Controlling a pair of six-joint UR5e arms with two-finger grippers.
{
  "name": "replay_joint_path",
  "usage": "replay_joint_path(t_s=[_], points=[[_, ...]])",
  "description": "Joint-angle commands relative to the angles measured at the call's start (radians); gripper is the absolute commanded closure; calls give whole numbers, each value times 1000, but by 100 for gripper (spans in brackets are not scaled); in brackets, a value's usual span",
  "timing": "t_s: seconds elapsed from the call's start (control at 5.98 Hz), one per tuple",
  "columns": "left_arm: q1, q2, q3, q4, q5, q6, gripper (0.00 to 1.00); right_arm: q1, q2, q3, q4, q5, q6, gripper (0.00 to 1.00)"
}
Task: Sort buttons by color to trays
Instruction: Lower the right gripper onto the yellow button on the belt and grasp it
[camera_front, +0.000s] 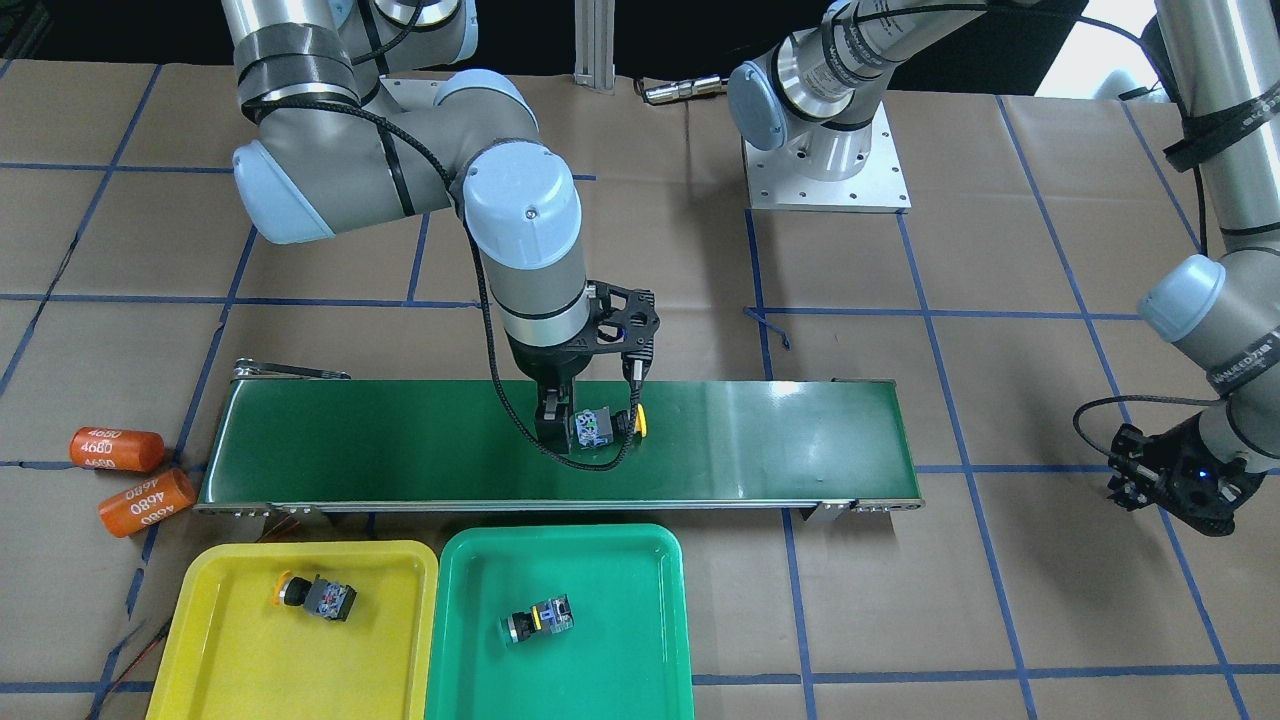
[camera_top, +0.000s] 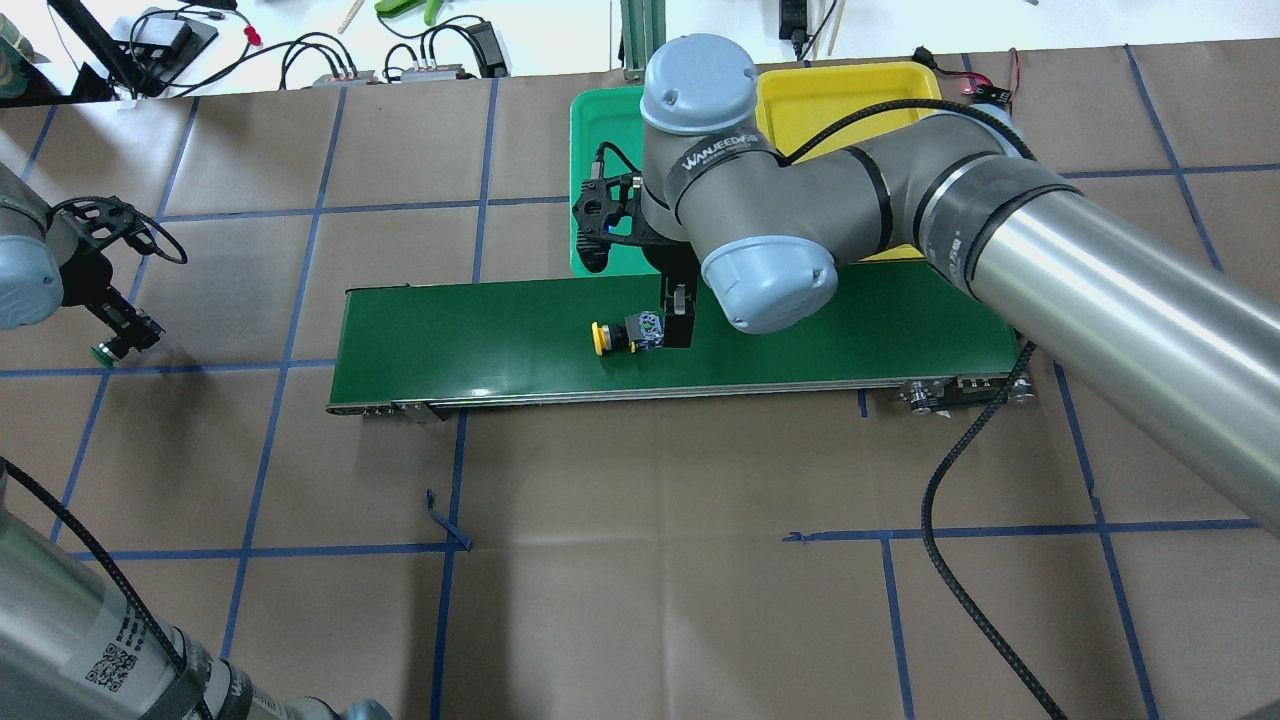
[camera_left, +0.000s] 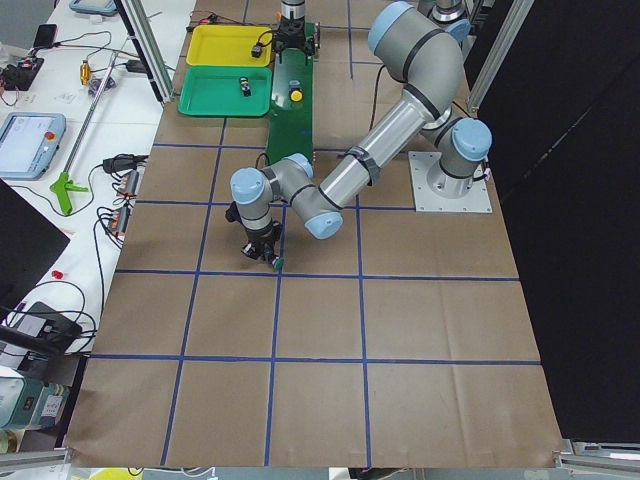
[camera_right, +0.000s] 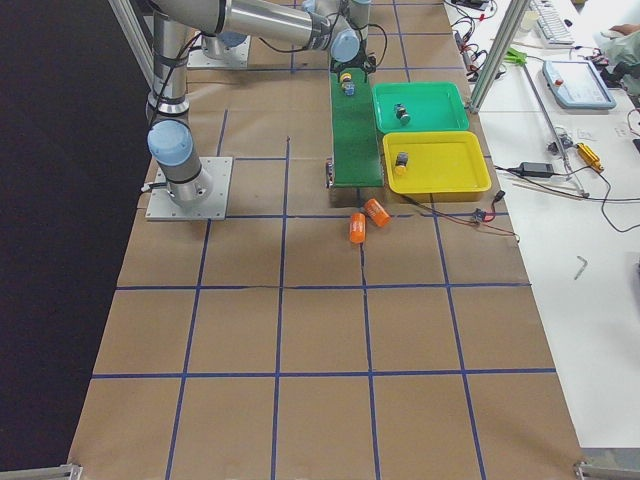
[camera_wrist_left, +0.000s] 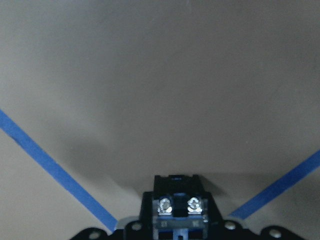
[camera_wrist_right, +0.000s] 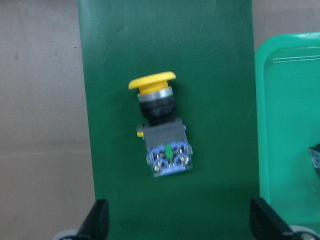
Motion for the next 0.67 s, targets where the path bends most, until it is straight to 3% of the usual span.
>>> replay_joint_path(t_s=[0.0,0.33,0.5], points=[[-103,118,-44,-119,-29,109,100,13,41,18,-74,46,-10,0],[-403,193,-48,-121,3,148,98,-24,29,117,-120,25,-142,0],[-528,206,-55,-121,64,148,99,-65,21,162,-167,3,-148,6]])
